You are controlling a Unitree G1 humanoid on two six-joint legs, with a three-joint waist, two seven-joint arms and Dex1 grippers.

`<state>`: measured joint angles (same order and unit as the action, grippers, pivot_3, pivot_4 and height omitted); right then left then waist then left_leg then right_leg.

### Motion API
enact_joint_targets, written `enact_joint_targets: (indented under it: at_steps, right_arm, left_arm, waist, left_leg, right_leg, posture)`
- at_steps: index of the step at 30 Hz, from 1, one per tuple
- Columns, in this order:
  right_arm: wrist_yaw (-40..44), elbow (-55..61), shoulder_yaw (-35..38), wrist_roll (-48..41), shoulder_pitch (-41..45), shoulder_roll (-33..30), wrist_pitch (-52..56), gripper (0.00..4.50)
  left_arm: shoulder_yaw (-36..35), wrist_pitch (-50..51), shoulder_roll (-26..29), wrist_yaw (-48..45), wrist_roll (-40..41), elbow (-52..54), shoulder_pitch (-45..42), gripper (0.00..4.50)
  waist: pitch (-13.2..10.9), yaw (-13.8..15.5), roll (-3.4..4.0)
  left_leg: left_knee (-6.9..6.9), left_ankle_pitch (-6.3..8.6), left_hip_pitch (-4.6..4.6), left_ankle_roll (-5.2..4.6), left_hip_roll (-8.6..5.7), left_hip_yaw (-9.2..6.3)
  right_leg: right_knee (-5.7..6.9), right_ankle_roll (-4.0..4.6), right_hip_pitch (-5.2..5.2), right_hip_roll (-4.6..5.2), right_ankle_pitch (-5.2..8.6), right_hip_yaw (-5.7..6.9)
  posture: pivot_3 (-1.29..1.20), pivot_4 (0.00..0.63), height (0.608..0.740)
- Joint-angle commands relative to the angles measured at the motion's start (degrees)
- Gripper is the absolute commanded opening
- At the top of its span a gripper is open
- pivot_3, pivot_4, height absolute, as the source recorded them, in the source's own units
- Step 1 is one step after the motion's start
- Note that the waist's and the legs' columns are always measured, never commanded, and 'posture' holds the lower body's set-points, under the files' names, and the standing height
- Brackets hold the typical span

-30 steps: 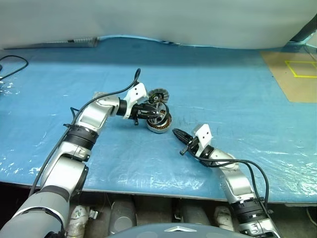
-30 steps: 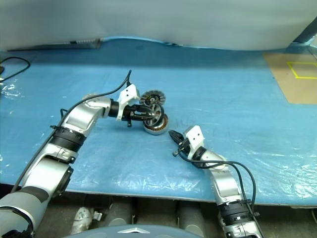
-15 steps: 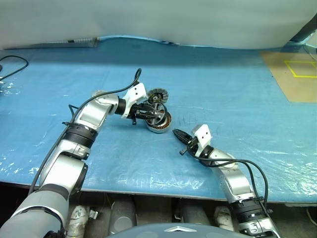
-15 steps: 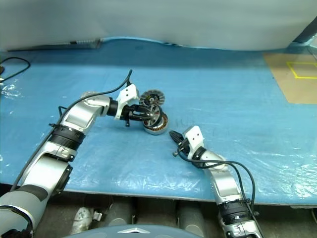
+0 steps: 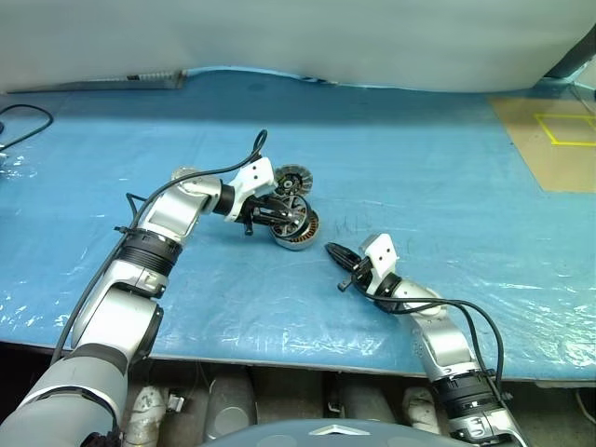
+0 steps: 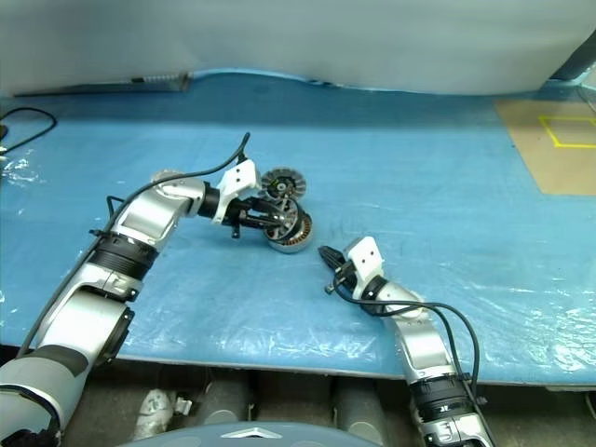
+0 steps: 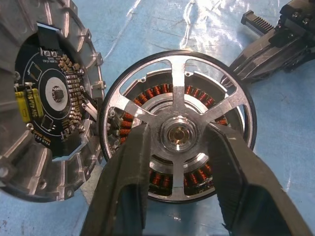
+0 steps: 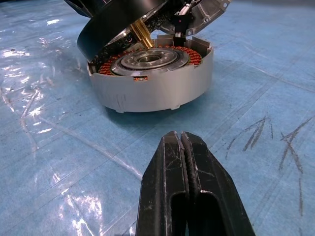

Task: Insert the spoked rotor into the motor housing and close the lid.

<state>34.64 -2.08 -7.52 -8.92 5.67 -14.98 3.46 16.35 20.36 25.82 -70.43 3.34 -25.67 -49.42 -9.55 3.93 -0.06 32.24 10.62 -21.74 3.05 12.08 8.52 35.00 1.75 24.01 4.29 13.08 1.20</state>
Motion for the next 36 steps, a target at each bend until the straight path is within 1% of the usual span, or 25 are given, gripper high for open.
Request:
enact_joint_targets:
  at_steps: [1,5,6,8,9,12,16,19,20,21,22,23,27,30,31,33,35,36]
  right_arm:
    - [-0.17,0.49,-0.19,0.15,0.31,0.30,-0.74,0.00]
    - [0.02,0.72,-0.20,0.03,0.06,0.13,-0.47,0.00]
    - [0.08,0.77,-0.18,-0.01,0.02,0.08,-0.42,0.00]
    - [0.20,0.99,0.02,-0.18,-0.12,-0.11,-0.30,0.00]
    - [0.21,1.08,0.17,-0.25,-0.17,-0.20,-0.27,0.00]
    - [-0.11,1.45,0.92,-0.66,-0.12,-0.36,0.06,0.00]
    - [-1.09,1.75,1.97,-1.00,0.82,-0.36,0.76,0.00]
    - [-1.16,1.92,2.36,-1.47,2.01,-0.46,1.50,0.00]
    - [-1.16,2.00,2.43,-1.51,2.36,-0.53,1.76,0.00]
    - [-1.32,2.11,2.54,-1.57,2.94,-0.43,2.23,0.00]
    - [-1.69,2.25,2.72,-1.59,3.69,-0.28,3.06,0.00]
    - [-1.99,2.32,2.89,-1.55,4.38,-0.15,3.56,0.00]
    - [-2.81,4.40,2.51,-1.31,6.66,0.09,6.78,0.00]
    - [-3.63,7.78,1.35,-0.87,9.00,0.10,11.77,0.00]
    - [-3.71,8.34,1.32,-0.99,9.34,0.02,12.85,0.00]
    - [-4.44,11.40,0.22,-0.98,11.30,0.38,17.16,0.00]
    - [-4.47,13.97,-1.02,-2.10,13.26,0.91,23.08,0.00]
    - [-4.55,14.39,-1.49,-2.76,14.37,1.33,26.44,0.00]
  left_arm:
    - [-0.22,-0.73,0.35,-0.06,-0.30,0.19,-1.56,2.90]
    - [-1.50,0.78,-0.43,-0.65,1.69,1.73,-1.08,4.33]
    - [-1.68,1.29,-0.45,-1.02,2.27,2.51,-0.70,4.48]
    - [-2.60,3.33,-0.42,-2.08,4.80,5.81,1.19,4.48]
    - [-3.23,4.76,-0.32,-2.52,6.44,7.90,2.36,4.34]
    - [-5.40,10.12,0.53,-2.38,11.26,15.66,7.50,3.48]
    - [-7.36,13.75,1.06,2.80,13.17,23.49,15.52,1.99]
    - [-9.89,12.56,-0.41,8.81,13.67,27.45,21.99,0.87]
    - [-11.19,11.44,-1.58,10.28,14.68,28.62,23.83,0.56]
    - [-12.70,7.72,-3.05,12.04,15.02,29.80,26.04,0.17]
    - [-14.06,3.47,-4.51,13.51,15.18,30.76,28.25,0.04]
    - [-15.14,0.37,-5.68,14.76,15.30,31.51,30.06,0.04]
    - [-19.02,-6.02,-9.56,21.49,15.75,32.85,35.88,0.04]
    - [-22.66,-10.20,-12.23,24.14,18.36,31.88,40.12,0.04]
    - [-22.93,-10.64,-12.56,24.36,18.86,31.82,40.63,0.04]
    - [-23.30,-15.11,-13.55,25.11,17.93,30.09,42.87,0.04]
    - [-22.85,-19.20,-13.98,25.30,16.58,27.93,44.52,0.04]
    - [-22.53,-19.11,-14.02,24.98,17.07,27.60,45.07,0.04]
  waist:
    - [0.00,0.04,0.00]
    - [0.00,0.11,0.00]
    - [0.00,0.11,0.00]
    - [0.00,0.08,0.00]
    - [0.00,0.05,0.00]
    - [0.00,-0.04,0.00]
    - [0.00,-0.01,0.00]
    - [0.00,-0.03,0.00]
    - [0.00,-0.03,0.00]
    - [0.00,-0.03,0.00]
    - [0.00,-0.03,0.00]
    - [0.00,-0.03,0.00]
    - [0.00,-0.03,0.00]
    - [0.00,-0.36,0.00]
    - [0.00,-0.36,0.00]
    - [0.00,-0.24,0.00]
    - [0.00,-0.18,0.00]
    - [0.00,-0.18,0.00]
  left_leg:
    - [0.00,0.00,0.00,0.00,0.00,0.00]
    - [0.02,0.00,-0.02,0.00,-0.02,0.00]
    - [0.02,0.00,-0.02,0.00,-0.02,0.00]
    - [0.02,0.00,-0.02,0.00,-0.01,0.00]
    - [0.02,0.00,-0.01,0.00,-0.01,0.00]
    - [-0.01,0.00,0.01,0.00,0.00,0.00]
    - [-0.01,0.00,0.02,-0.01,0.04,0.01]
    - [0.04,0.01,0.01,0.00,0.05,0.02]
    - [0.06,0.03,0.02,0.02,0.05,0.03]
    - [0.08,0.05,0.01,0.05,0.06,0.02]
    - [0.09,0.05,0.00,0.06,0.06,0.03]
    - [0.09,0.05,0.00,0.06,0.07,0.02]
    - [0.08,0.04,0.01,0.04,0.11,0.02]
    - [0.07,0.04,0.01,0.04,0.11,0.04]
    - [0.06,0.04,0.01,0.05,0.11,0.04]
    - [0.06,0.08,0.02,0.10,0.14,0.03]
    - [0.07,0.11,0.04,0.16,0.13,0.04]
    - [0.06,0.11,0.05,0.16,0.12,0.04]
  right_leg:
    - [0.00,0.00,0.00,0.00,0.00,0.00]
    - [0.00,0.00,0.00,0.02,0.00,0.00]
    - [0.01,0.00,-0.01,0.02,0.00,0.00]
    - [0.01,0.00,0.00,0.01,0.00,0.00]
    - [0.01,0.00,0.00,0.01,0.00,0.00]
    - [0.02,0.01,0.00,0.01,0.01,0.00]
    - [0.05,0.02,0.00,0.00,0.01,0.02]
    - [0.05,0.02,-0.01,0.01,0.01,0.01]
    - [0.05,0.02,-0.01,0.01,0.01,0.00]
    - [0.05,0.02,-0.02,0.01,0.01,0.01]
    - [0.05,0.02,-0.02,0.01,0.01,0.01]
    - [0.04,0.02,-0.02,0.01,0.01,0.01]
    - [0.04,0.02,-0.02,-0.03,0.01,0.03]
    - [0.00,0.02,-0.02,-0.04,0.01,0.00]
    - [0.00,0.01,-0.02,-0.04,0.01,0.01]
    - [0.00,0.01,-0.02,-0.07,0.01,0.02]
    - [0.00,0.00,-0.04,-0.06,0.00,0.00]
    - [0.00,0.00,-0.04,-0.06,0.00,-0.01]
  posture:
    - [0.00,0.150,0.740]
    - [0.00,0.150,0.740]
    - [0.00,0.150,0.740]
    - [0.00,0.150,0.740]
    - [0.00,0.150,0.740]
    - [0.00,0.150,0.740]
    - [0.00,0.150,0.740]
    - [0.00,0.150,0.740]
    - [0.00,0.150,0.740]
    - [0.00,0.150,0.740]
    - [0.00,0.150,0.740]
    - [0.00,0.150,0.740]
    - [0.00,0.150,0.740]
    - [0.00,0.150,0.740]
    - [0.00,0.150,0.740]
    - [0.00,0.150,0.740]
    - [0.00,0.150,0.740]
    - [0.00,0.150,0.740]
